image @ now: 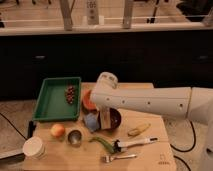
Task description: Place eraser in metal cup
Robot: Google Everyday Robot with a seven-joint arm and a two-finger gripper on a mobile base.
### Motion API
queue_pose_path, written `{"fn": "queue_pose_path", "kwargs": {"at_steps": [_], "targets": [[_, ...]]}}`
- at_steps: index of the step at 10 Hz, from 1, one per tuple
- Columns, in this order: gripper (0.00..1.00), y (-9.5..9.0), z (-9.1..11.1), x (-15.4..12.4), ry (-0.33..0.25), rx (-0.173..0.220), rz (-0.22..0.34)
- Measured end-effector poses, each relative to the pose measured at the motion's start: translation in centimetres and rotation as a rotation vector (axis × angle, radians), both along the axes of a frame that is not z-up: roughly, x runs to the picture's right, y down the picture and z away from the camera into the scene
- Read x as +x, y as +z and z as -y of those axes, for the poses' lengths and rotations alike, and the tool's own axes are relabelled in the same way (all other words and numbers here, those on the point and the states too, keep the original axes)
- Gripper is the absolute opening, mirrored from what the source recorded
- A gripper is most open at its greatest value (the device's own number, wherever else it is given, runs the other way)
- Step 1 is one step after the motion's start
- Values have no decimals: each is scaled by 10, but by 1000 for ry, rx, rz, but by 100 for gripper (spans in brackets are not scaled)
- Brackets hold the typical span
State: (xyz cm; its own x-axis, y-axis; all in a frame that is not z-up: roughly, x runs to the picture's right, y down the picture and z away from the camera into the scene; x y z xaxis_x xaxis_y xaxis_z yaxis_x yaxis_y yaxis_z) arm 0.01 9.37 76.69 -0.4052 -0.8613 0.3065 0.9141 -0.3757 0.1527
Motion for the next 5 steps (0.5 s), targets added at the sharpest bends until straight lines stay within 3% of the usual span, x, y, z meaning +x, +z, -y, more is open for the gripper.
{"fn": "queue_pose_path", "kwargs": {"at_steps": [5], "targets": [[18,1,-5,0,-51,-2,18]]}}
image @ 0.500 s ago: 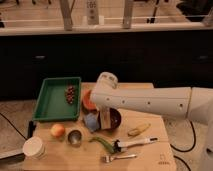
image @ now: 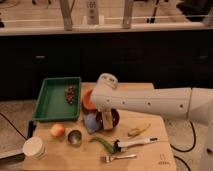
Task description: Place eraser in metal cup
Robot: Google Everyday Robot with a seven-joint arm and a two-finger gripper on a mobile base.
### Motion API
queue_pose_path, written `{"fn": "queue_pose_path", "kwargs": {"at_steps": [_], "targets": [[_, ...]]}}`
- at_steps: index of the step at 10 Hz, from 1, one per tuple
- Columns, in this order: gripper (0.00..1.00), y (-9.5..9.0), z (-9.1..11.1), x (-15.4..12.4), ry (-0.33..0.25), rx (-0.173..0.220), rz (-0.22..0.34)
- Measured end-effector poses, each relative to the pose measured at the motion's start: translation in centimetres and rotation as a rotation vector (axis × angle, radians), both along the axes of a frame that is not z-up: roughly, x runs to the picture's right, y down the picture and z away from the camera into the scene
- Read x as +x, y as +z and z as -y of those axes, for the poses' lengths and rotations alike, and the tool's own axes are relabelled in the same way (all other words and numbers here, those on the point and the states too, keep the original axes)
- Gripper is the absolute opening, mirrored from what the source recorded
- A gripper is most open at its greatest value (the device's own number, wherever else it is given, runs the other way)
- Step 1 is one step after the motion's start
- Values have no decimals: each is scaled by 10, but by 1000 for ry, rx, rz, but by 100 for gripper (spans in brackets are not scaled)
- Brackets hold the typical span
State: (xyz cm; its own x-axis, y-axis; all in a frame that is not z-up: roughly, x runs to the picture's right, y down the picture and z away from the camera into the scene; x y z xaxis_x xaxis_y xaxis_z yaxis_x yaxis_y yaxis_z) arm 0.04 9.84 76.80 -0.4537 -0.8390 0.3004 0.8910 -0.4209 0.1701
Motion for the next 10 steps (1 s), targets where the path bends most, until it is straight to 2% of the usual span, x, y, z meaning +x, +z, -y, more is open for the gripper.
{"fn": "queue_pose_path", "kwargs": {"at_steps": [3,5,6,8,10], "targets": [[18,1,-2,0,-28,-2,9],[23,1,-3,-1,-38,-3,14],[23,1,-5,-2,-46,-5,17],[13,-1,-8,-5,-65,-5,23],[12,-2,-9,-9,-85,-7,30]]}}
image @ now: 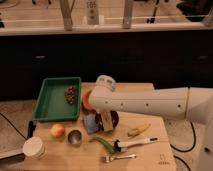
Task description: Place eraser in metal cup
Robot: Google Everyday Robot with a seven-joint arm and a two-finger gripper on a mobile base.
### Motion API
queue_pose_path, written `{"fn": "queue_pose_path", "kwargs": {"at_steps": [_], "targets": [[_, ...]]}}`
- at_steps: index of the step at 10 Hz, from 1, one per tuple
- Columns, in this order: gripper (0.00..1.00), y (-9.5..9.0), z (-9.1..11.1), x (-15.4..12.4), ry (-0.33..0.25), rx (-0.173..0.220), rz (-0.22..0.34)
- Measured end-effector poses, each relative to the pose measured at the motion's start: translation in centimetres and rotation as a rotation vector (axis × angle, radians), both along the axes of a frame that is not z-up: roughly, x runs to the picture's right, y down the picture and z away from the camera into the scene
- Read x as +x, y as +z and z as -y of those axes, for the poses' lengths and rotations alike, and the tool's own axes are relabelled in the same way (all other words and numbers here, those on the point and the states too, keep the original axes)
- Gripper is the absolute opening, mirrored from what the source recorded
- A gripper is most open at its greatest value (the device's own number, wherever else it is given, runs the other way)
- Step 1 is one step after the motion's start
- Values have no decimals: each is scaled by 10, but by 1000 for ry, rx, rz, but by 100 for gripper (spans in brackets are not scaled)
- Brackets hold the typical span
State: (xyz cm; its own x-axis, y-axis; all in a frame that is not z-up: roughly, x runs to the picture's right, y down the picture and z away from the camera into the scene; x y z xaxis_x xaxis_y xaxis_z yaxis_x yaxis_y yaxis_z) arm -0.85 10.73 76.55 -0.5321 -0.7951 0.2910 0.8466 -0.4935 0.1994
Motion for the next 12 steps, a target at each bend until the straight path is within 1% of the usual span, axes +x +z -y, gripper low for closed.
{"fn": "queue_pose_path", "kwargs": {"at_steps": [2,4,5,6,8,9,12], "targets": [[14,-4,-5,-3,-17,-5,5],[25,-4,-5,-3,-38,-8,13],[28,-3,-6,-3,-44,-10,16],[28,-2,-7,-3,-51,-13,19],[21,-4,-9,-5,-66,-15,26],[20,-4,-11,-5,-74,-18,30],[20,-6,-15,-6,-96,-25,38]]}}
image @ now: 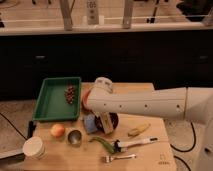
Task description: Place eraser in metal cup
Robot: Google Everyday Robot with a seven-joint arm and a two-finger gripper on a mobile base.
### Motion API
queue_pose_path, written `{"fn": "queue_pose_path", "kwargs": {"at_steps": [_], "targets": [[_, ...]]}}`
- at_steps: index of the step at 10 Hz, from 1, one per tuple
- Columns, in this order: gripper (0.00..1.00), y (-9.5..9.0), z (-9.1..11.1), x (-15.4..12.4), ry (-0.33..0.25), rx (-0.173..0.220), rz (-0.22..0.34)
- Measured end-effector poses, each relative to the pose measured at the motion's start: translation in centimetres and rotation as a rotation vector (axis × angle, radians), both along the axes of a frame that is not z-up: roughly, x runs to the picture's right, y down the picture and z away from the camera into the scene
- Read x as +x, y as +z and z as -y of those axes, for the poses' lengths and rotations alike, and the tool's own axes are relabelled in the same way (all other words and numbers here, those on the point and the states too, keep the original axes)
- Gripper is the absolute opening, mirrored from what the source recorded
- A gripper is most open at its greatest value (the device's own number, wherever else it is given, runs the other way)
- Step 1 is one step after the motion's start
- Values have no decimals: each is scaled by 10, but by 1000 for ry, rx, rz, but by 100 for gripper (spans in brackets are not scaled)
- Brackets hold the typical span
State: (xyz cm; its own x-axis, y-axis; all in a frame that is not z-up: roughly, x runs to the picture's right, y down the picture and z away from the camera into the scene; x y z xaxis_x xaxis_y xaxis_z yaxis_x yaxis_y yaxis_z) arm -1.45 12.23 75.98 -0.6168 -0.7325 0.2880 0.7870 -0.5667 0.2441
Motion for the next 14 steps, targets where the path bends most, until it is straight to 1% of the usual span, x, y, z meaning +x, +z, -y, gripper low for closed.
{"fn": "queue_pose_path", "kwargs": {"at_steps": [1,3,4,7,9,14], "targets": [[15,0,-1,-1,-7,-2,4],[14,1,-2,-2,-17,-7,7],[12,-1,-4,-4,-33,-10,10],[12,-4,-8,-10,-67,-16,22],[6,-7,-11,-11,-83,-23,27],[6,-13,-17,-17,-125,-37,43]]}}
